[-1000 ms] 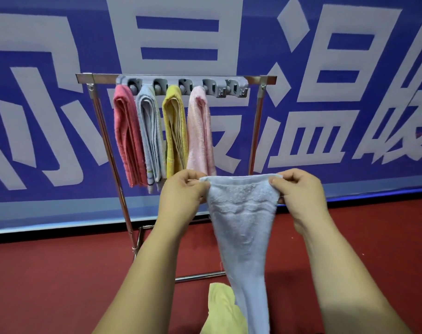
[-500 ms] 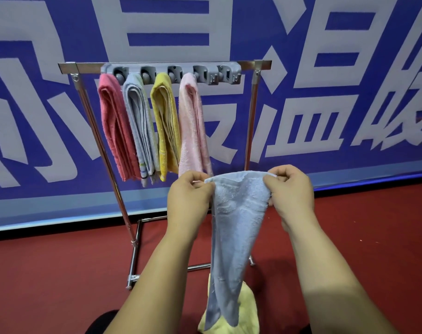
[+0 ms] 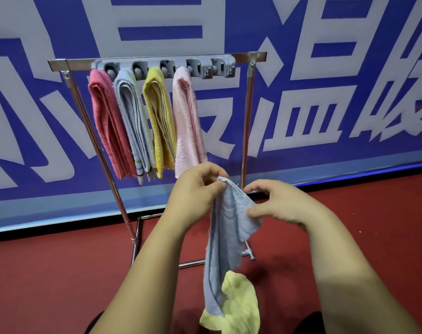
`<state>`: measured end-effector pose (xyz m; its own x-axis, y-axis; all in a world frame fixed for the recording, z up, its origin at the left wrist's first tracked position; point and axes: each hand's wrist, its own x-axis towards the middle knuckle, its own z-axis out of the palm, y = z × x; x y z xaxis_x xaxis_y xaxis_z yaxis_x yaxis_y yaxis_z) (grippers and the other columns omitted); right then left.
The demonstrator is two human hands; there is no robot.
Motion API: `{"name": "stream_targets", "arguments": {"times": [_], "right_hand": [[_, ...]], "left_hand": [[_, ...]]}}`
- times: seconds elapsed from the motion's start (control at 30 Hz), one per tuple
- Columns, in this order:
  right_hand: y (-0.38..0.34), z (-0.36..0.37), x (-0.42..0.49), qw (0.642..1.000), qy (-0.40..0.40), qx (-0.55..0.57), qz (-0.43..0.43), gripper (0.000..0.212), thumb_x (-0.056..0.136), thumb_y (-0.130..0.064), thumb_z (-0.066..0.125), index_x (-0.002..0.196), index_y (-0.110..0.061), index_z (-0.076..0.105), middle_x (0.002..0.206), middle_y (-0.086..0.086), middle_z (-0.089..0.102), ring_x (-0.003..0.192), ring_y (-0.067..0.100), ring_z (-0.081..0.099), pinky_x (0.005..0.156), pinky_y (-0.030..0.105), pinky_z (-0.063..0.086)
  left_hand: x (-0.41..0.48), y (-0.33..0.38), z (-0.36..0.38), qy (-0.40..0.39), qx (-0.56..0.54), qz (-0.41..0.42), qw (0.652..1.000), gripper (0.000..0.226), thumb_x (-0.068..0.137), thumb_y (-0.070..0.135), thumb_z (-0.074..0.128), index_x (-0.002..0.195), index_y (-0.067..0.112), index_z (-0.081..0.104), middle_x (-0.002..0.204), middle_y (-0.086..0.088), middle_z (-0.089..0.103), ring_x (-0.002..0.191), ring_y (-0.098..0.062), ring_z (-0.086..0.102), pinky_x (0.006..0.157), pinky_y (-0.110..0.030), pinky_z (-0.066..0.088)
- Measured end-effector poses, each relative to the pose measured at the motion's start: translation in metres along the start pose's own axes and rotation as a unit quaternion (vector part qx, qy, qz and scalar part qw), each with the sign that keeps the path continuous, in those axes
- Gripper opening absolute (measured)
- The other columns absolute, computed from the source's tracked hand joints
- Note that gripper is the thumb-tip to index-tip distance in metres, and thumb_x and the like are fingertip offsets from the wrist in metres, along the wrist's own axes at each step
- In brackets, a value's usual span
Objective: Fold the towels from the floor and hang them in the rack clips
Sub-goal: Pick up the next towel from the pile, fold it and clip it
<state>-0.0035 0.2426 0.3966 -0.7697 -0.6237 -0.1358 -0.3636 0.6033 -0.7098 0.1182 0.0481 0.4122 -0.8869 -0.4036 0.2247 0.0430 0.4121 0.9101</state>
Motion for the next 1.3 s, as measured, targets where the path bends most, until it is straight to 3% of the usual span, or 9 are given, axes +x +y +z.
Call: {"name": "stream_targets", "arguments": {"times": [0.07,0.17,0.43,0.6,0.77,0.93,1.07,1.2,1.3], "right_hand": [[-0.009,0.005,-0.003,0.998,-0.034,-0.006,-0.042,0.061,0.063,-0.052,0.086,0.122,-0.048,0.07,0.119,-0.024,0.071,0.098,0.0,0.069,0.088,0.03,0.056],[-0.018,0.015,-0.004,0.996,-0.034,-0.018,-0.081,0.024,0.08,-0.041,0.083,0.102,-0.034,0.076,0.094,-0.008,0.077,0.085,0.014,0.071,0.078,0.034,0.054],[-0.014,0.017,0.004,0.986,0.107,-0.122,-0.044,0.012,0.09,-0.037,0.069,0.081,-0.03,0.073,0.075,-0.01,0.07,0.073,0.012,0.064,0.057,0.029,0.04],[-0.022,0.025,-0.004,0.996,0.026,-0.053,-0.061,0.031,0.07,-0.054,0.083,0.093,-0.036,0.071,0.085,-0.013,0.075,0.076,0.009,0.07,0.072,0.038,0.061],[-0.029,0.033,-0.01,0.997,-0.006,-0.046,-0.066,0.054,0.061,-0.069,0.082,0.102,-0.038,0.067,0.092,-0.013,0.074,0.084,0.009,0.071,0.074,0.038,0.061],[-0.03,0.038,-0.001,0.976,0.078,-0.175,-0.104,0.023,0.091,-0.043,0.066,0.081,-0.023,0.062,0.075,-0.002,0.066,0.074,0.019,0.062,0.062,0.04,0.048],[-0.022,0.029,0.0,0.976,0.063,-0.198,-0.058,0.024,0.095,-0.031,0.061,0.078,-0.016,0.067,0.066,0.002,0.071,0.067,0.016,0.066,0.062,0.036,0.052],[-0.019,0.026,0.001,0.994,0.063,-0.092,-0.005,0.017,0.094,-0.017,0.056,0.083,-0.017,0.07,0.063,0.0,0.075,0.056,0.012,0.073,0.056,0.029,0.054],[-0.012,0.029,0.006,0.992,0.109,0.055,0.029,0.014,0.089,-0.013,0.057,0.083,-0.016,0.069,0.065,0.004,0.074,0.061,0.025,0.073,0.067,0.045,0.064]], "left_hand": [[-0.001,0.002,0.001,-0.035,0.02,0.01,0.999,0.015,0.096,0.009,0.073,0.091,0.023,0.075,0.088,-0.003,0.078,0.075,-0.021,0.068,0.071,-0.034,0.055],[-0.002,0.001,0.0,-0.068,0.03,0.013,0.997,0.016,0.097,0.01,0.073,0.091,0.024,0.075,0.09,-0.006,0.078,0.089,-0.04,0.07,0.081,-0.053,0.058],[-0.004,-0.012,-0.003,-0.016,0.027,-0.009,0.999,0.02,0.092,0.008,0.075,0.085,0.027,0.072,0.084,-0.007,0.075,0.068,-0.014,0.06,0.067,-0.038,0.052],[-0.006,-0.008,-0.001,-0.018,0.016,-0.009,1.0,0.017,0.094,0.005,0.073,0.088,0.021,0.074,0.085,-0.008,0.076,0.071,-0.014,0.063,0.07,-0.043,0.056],[-0.004,-0.01,0.003,-0.03,0.054,-0.002,0.998,0.018,0.093,0.009,0.074,0.087,0.026,0.072,0.085,-0.003,0.076,0.077,-0.022,0.07,0.077,-0.048,0.058],[-0.006,-0.012,0.004,-0.048,0.108,0.02,0.993,0.018,0.092,0.01,0.072,0.085,0.025,0.072,0.076,0.009,0.071,0.062,-0.004,0.055,0.061,-0.026,0.046],[-0.007,-0.014,0.001,-0.037,0.126,0.015,0.991,0.019,0.093,0.011,0.071,0.084,0.027,0.071,0.075,0.013,0.071,0.061,-0.003,0.055,0.06,-0.024,0.045],[-0.008,-0.022,0.004,-0.021,0.089,-0.003,0.996,0.02,0.094,0.014,0.073,0.083,0.03,0.071,0.079,0.006,0.074,0.063,-0.009,0.058,0.063,-0.034,0.05],[-0.012,-0.026,0.01,-0.002,0.043,-0.018,0.999,0.017,0.094,0.013,0.075,0.086,0.028,0.073,0.08,0.006,0.077,0.061,-0.009,0.058,0.059,-0.031,0.047]]}}
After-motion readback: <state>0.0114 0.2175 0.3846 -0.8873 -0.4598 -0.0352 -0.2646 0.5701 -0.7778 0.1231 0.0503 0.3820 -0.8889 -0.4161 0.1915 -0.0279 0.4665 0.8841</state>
